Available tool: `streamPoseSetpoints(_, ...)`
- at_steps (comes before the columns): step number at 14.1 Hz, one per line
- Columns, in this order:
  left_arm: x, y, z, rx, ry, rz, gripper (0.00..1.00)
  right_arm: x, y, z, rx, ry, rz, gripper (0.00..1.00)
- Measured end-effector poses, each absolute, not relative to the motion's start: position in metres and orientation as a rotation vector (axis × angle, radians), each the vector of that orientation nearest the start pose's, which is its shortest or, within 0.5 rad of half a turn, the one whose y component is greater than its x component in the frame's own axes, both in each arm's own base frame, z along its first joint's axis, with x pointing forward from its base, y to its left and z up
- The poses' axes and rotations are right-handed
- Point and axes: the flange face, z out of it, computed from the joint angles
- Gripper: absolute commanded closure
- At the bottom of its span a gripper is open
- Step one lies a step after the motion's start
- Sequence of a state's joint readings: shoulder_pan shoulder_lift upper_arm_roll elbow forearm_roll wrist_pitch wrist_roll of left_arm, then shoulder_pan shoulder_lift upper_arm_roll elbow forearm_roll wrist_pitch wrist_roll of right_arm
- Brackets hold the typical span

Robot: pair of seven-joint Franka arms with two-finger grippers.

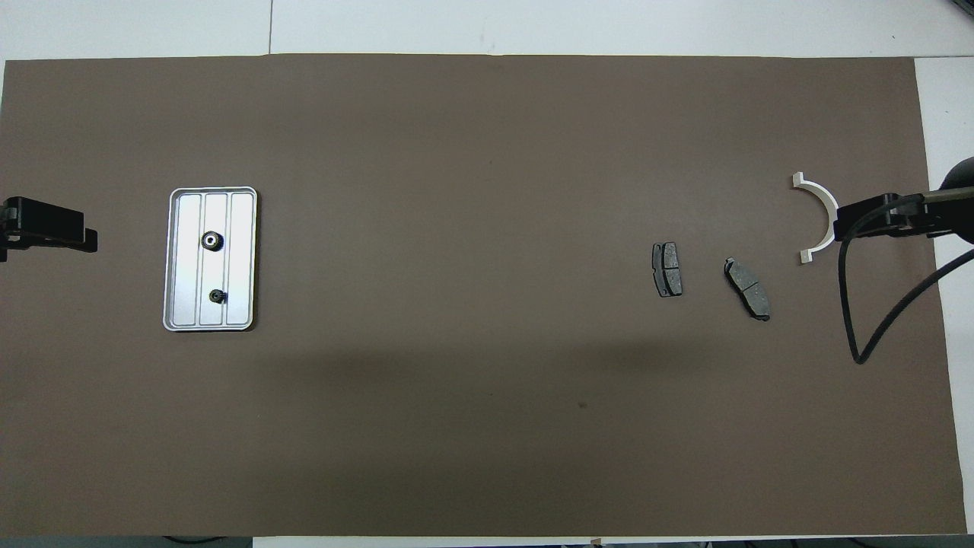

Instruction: Pick bearing gear from pile to tray

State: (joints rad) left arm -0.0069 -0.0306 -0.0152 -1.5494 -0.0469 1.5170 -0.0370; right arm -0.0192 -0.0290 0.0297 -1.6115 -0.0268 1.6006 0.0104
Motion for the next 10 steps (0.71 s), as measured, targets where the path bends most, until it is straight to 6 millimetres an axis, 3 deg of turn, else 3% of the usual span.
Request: streamPoseSetpoints(10, 0.5395, -0.0173, 0.6467, -3.188, 0.019, 0.004, 0.0, 0.5481, 0.0109, 0.6239, -3.168, -0.023, -0.029, 0.0)
